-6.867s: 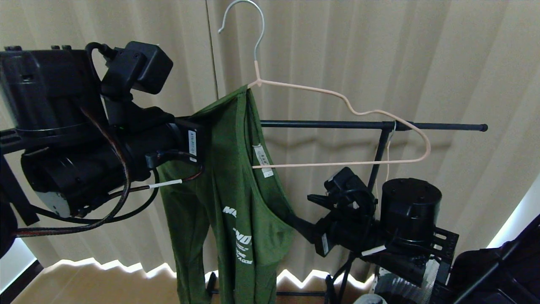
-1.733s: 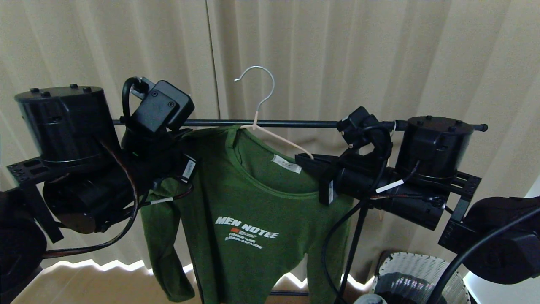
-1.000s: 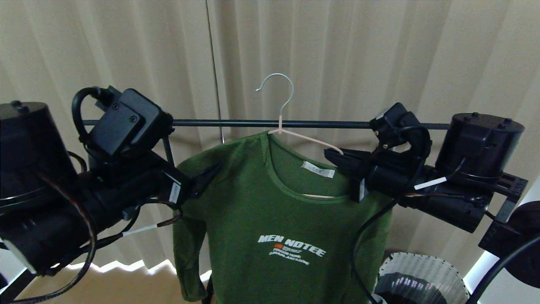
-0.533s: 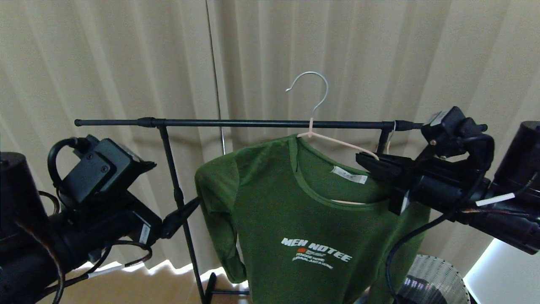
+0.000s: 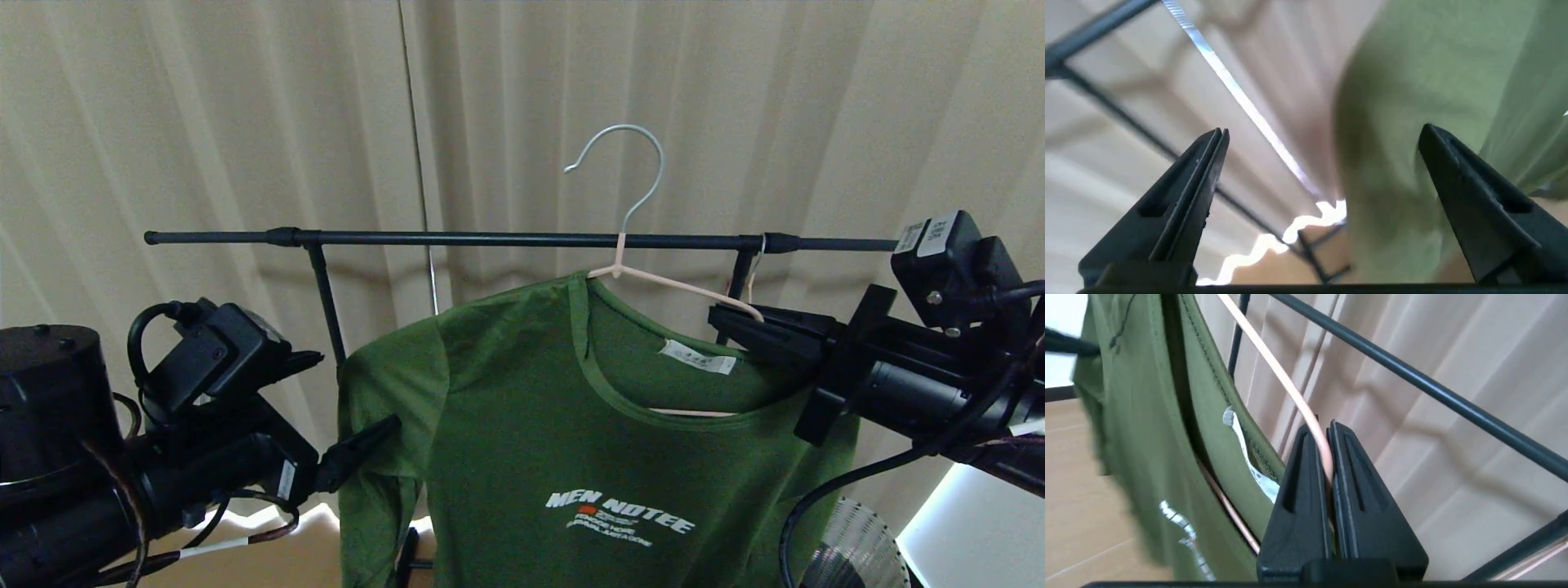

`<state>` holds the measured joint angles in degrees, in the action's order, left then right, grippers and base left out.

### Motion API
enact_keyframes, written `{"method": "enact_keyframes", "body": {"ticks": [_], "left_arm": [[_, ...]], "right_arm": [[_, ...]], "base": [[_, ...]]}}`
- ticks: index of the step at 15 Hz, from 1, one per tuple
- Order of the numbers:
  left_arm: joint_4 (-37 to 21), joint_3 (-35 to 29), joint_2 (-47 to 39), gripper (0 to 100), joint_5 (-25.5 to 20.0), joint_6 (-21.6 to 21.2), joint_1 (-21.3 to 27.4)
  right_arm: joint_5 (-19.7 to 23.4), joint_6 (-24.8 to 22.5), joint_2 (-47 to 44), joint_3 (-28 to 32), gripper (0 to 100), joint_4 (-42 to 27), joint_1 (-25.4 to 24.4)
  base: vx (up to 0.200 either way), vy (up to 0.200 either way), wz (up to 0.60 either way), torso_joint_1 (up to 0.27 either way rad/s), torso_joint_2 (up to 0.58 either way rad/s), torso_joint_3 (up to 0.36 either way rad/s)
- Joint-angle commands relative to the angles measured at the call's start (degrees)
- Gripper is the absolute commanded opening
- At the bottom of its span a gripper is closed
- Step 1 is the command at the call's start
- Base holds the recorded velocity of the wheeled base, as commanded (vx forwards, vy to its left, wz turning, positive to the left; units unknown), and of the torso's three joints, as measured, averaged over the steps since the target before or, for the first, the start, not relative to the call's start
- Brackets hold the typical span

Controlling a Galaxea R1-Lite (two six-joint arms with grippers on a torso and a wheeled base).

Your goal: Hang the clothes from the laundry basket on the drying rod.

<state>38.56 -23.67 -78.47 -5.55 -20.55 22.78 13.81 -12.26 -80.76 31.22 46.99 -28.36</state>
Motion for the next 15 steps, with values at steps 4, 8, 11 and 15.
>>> {"method": "enact_keyframes", "body": {"ticks": [4, 8, 11, 15], "left_arm": [[1.3, 1.4, -0.9, 0, -0.3, 0.2, -1.3], [1.3, 3.3, -0.7, 0, -0.2, -2.2, -7.7], [1.3, 4.1, -0.5, 0, -0.2, -2.6, -8.5], [1.3, 4.1, 0.2, 0, -0.3, -1.9, -7.9]], "right_arm": [[-0.1, 0.0, 0.1, 0.1, 0, 0.0, 0.1], [-0.4, 0.0, 0.1, 0.1, 0, -0.1, 4.2], [-0.3, 0.0, 0.0, 0.2, 0, -0.1, 4.8], [-0.5, -0.1, 0.0, 0.1, 0, -0.1, 4.8]], "base": [[0.0, 0.0, 0.0, 0.0, 0.0, 0.0], [0.0, 0.0, 0.0, 0.0, 0.0, 0.0], [0.0, 0.0, 0.0, 0.0, 0.0, 0.0], [0.0, 0.0, 0.0, 0.0, 0.0, 0.0]]}}
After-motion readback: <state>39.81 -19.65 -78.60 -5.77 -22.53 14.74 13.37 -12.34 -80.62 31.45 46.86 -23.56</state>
